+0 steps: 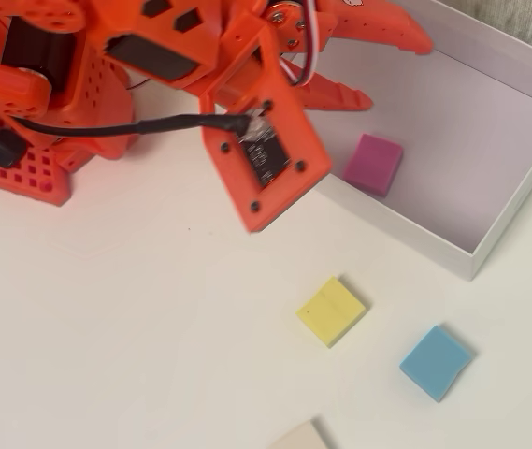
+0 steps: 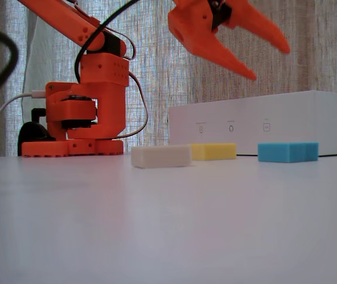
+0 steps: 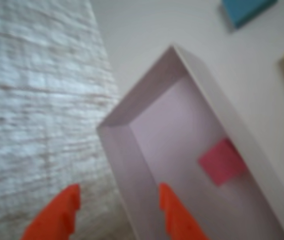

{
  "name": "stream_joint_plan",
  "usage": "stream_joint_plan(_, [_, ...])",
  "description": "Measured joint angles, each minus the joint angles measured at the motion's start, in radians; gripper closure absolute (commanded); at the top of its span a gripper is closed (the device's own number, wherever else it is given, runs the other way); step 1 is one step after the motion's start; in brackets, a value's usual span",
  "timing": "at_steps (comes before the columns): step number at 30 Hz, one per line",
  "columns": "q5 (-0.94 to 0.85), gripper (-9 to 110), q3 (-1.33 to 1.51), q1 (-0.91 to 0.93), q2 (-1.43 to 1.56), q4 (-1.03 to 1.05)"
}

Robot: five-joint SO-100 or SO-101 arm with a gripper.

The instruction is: Grasp the pink cuboid and put it in the bin.

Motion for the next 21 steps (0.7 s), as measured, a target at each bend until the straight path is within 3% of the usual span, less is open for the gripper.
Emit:
stream_joint_plan(7, [0.002, 83, -0.02, 0.304, 0.193, -0.414])
stream_joint_plan(11, [0.006, 85, 0.04, 0.448, 0.324, -0.495])
stream_joint_plan(14, [0.061, 85, 0.138, 0.552, 0.449, -0.423])
stream_joint_plan(21, [0.104, 86, 0.298, 0.663, 0.699, 0.014])
